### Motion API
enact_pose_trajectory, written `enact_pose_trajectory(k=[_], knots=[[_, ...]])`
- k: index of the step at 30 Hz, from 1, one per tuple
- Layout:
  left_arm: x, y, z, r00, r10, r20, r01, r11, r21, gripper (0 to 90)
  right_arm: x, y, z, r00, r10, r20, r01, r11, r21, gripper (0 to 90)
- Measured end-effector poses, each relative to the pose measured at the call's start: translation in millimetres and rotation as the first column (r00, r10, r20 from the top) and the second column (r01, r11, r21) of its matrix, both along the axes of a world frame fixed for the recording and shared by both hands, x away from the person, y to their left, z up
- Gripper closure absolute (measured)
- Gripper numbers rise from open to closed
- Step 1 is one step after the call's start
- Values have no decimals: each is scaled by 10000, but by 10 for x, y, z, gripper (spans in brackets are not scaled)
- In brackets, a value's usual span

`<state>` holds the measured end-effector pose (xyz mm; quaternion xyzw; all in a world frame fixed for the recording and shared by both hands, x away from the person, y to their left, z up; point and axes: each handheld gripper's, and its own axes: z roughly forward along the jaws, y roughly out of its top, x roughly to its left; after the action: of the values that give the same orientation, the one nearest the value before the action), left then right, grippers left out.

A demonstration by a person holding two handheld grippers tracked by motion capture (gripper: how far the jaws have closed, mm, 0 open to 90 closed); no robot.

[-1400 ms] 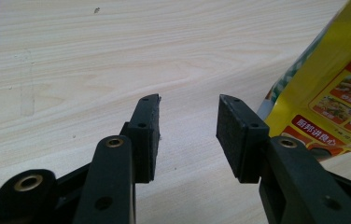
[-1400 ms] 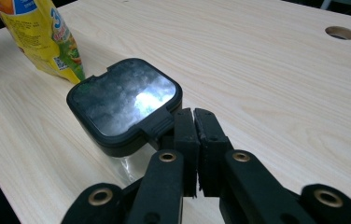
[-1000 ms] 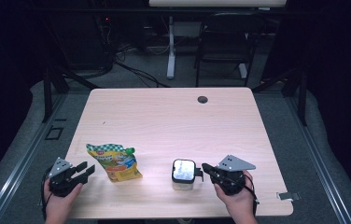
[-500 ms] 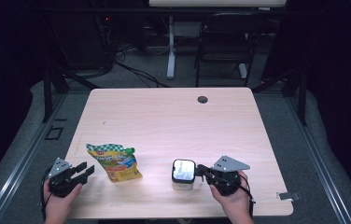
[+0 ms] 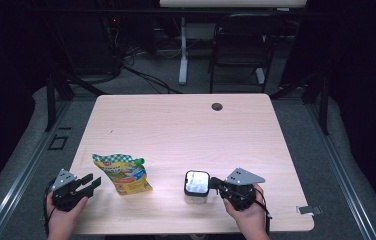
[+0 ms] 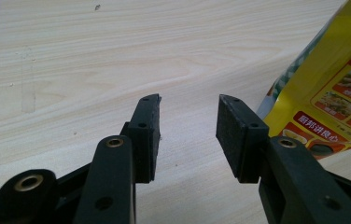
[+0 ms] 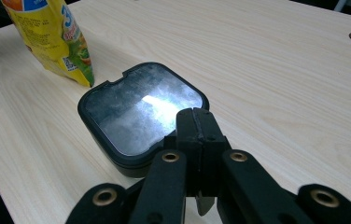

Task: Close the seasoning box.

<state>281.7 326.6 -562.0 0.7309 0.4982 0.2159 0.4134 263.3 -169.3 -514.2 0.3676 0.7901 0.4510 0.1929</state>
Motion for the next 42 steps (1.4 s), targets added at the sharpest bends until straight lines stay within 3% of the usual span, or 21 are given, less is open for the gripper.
enact_pose_trajectory(k=[18,21,25,27,31,32,36,40,42], knots=[[-31,-21,25,9999,-159,15,159,9997,-160,640,-3,-25,-25,10000,-80,-59,82,9994,343,900],[-86,-51,94,9994,-328,80,329,9993,-158,680,-5,-29,-30,9999,-104,-66,107,9992,387,900],[-211,-110,232,9986,-472,247,489,9964,-700,737,-2,-38,-39,9999,-127,-89,131,9984,548,900],[-251,-181,260,9975,-684,155,693,9952,-693,771,-2,-40,-41,9998,-142,-100,147,9981,590,900],[-321,-329,275,9921,-1240,165,1245,9918,-292,842,1,-38,-42,9999,-120,-102,126,9980,616,900],[-358,-419,300,9871,-1587,201,1589,9873,-88,862,1,-39,-43,9999,-92,-71,96,9982,590,900],[-405,-572,347,9772,-2097,338,2109,9768,-382,900,0,-42,-45,9999,-93,-71,97,9981,610,900],[-423,-730,376,9653,-2586,369,2596,9653,-277,900,-3,-41,-55,9999,-107,12,105,9975,693,900],[-419,-802,391,9614,-2722,400,2739,9607,-449,900,-2,-47,-55,10000,-76,5,75,9978,666,900]])
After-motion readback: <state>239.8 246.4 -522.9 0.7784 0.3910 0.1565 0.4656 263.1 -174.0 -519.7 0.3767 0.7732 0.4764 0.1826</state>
